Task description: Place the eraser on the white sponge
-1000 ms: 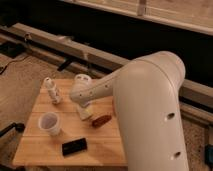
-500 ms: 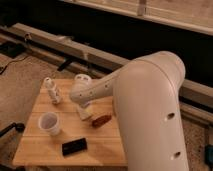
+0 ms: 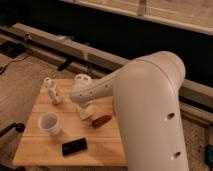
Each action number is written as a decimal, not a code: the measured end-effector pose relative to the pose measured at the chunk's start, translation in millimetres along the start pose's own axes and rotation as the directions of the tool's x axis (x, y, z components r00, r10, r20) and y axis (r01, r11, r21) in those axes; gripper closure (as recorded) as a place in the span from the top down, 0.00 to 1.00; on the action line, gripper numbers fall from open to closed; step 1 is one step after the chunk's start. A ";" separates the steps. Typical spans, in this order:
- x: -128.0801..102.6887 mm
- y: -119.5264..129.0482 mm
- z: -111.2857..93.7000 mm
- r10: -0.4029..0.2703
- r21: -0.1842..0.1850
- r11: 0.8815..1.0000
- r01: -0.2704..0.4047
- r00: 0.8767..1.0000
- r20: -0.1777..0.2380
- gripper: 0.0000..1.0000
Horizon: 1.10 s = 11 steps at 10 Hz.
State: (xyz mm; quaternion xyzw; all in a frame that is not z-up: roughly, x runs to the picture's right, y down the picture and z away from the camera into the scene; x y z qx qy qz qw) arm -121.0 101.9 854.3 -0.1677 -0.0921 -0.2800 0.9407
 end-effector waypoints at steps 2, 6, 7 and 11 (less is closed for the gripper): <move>0.0 0.0 0.0 0.000 0.000 1.000 0.000 1.000 0.000 0.80; -17.0 6.9 -16.9 -0.064 -0.020 0.998 0.063 0.997 -0.036 0.80; -28.8 12.4 -23.0 -0.082 -0.039 0.996 0.080 0.996 -0.038 0.80; -84.2 59.5 -55.1 -0.103 -0.158 0.982 0.100 0.995 -0.013 0.80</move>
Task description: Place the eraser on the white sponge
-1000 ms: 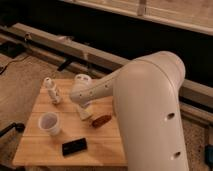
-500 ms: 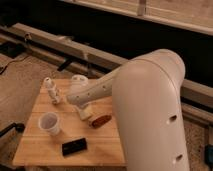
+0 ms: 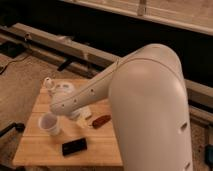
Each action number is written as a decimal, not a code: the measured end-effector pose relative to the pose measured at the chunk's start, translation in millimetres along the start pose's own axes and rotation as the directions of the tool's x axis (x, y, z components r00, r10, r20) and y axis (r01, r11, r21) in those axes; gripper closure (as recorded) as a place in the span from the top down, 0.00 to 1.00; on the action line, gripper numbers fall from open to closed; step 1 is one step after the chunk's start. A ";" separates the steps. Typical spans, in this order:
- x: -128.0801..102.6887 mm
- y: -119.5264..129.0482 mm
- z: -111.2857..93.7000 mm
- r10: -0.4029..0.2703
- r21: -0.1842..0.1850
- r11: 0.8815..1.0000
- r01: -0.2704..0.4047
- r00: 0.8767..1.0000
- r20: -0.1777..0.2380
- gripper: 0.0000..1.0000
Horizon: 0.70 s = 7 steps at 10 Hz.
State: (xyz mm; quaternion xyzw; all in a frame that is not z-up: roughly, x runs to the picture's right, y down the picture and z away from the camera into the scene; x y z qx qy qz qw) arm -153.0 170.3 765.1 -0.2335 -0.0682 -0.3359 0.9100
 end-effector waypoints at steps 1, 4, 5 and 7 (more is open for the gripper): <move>-12.1 13.8 -2.5 0.014 -0.028 1.000 -0.014 1.000 0.009 0.80; -17.7 61.1 10.8 0.183 -0.118 0.977 -0.178 0.983 0.031 0.80; -19.4 69.7 15.9 0.247 -0.135 0.962 -0.239 0.968 0.042 0.80; -28.3 76.4 20.3 0.317 -0.157 0.940 -0.301 0.944 0.089 0.80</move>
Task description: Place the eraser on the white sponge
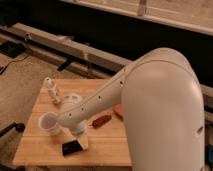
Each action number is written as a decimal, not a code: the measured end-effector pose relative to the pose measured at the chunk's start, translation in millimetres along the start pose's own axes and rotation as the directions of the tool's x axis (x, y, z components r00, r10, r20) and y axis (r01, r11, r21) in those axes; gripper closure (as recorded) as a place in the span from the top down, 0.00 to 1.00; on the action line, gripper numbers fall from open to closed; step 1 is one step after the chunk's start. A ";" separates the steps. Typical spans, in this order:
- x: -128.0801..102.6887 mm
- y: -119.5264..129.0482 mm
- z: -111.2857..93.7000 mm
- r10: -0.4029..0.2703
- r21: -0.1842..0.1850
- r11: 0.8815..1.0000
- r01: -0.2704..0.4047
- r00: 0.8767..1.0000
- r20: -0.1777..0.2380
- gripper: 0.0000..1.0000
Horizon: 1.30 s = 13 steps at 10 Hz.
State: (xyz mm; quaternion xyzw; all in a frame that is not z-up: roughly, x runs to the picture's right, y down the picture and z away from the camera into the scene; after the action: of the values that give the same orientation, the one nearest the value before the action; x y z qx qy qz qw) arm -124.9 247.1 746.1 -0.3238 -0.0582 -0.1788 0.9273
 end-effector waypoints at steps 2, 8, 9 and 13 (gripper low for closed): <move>0.7 0.6 0.3 0.003 -0.002 1.000 -0.003 1.000 0.001 0.80; -1.9 6.7 3.8 -0.015 -0.011 1.000 0.015 1.000 -0.003 0.80; -8.3 13.4 3.3 -0.026 -0.008 1.000 0.026 1.000 0.001 0.80; -42.2 54.9 3.4 -0.047 0.001 0.999 0.047 0.998 0.044 0.80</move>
State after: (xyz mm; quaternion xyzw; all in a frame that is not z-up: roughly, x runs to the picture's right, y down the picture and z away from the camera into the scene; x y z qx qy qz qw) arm -143.9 301.5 707.5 -0.3263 -0.0864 -0.1934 0.9212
